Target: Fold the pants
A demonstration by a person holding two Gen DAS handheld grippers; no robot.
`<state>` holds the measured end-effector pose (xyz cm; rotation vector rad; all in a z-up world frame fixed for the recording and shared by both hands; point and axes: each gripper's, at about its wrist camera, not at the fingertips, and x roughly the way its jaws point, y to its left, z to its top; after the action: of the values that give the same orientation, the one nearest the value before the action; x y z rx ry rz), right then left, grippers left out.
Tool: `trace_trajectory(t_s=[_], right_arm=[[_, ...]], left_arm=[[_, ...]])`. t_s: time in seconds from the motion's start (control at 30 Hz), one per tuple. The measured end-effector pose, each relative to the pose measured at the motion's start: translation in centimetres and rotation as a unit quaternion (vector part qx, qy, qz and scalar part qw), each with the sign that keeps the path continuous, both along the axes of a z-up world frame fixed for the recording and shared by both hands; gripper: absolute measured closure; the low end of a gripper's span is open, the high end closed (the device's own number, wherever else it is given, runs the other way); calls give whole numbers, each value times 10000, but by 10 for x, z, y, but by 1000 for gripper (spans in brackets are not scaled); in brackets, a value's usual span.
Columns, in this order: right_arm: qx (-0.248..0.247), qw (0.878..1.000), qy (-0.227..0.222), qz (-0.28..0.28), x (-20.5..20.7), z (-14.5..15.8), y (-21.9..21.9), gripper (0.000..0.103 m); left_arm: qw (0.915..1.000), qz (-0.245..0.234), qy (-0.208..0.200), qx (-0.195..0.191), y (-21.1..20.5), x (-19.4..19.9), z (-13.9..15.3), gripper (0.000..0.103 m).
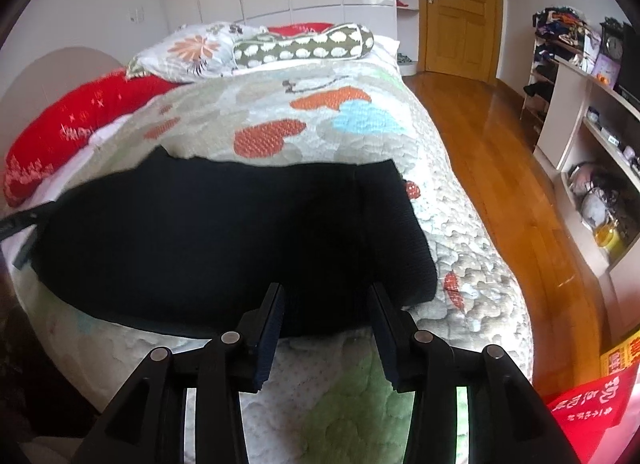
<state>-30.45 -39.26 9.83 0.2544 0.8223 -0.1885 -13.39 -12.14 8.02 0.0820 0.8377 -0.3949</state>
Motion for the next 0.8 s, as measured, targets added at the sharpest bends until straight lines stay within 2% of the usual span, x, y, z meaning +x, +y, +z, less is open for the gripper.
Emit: trace_trajectory(t_s=[0.1, 0.23, 0.33, 0.43, 0.5, 0.6, 0.7, 0.8], right_arm=[[113, 9999, -17, -66, -13, 4, -5, 60], [400, 9988, 13, -279, -31, -1, -17, 59], [708, 9964, -15, -470, -38, -7, -28, 57], [1048, 9927, -115, -581, -36, -15, -37, 55], [1210, 9909, -246, -526, -29, -18, -39, 52], [1523, 9859, -408, -565, -17, -25, -44, 40], [1638, 9829, -505, -667, -7, -32, -49, 39], [1654, 9807, -685, -783, -1, -36, -52, 38]], left_arm=[[9993, -379, 24, -60, -28, 4, 2, 33], [9938, -1023, 398, -162, -75, 13, 0, 33], [9835, -1648, 702, -257, -121, 18, -3, 33], [9757, -2030, 802, -211, -161, 18, -7, 33], [9669, -2366, 931, -196, -190, 18, -14, 33], [9578, -2707, 962, 56, -229, 15, -25, 33], [9508, -2942, 867, 427, -263, 12, -40, 33], [9499, -2960, 781, 625, -285, 15, -52, 33]])
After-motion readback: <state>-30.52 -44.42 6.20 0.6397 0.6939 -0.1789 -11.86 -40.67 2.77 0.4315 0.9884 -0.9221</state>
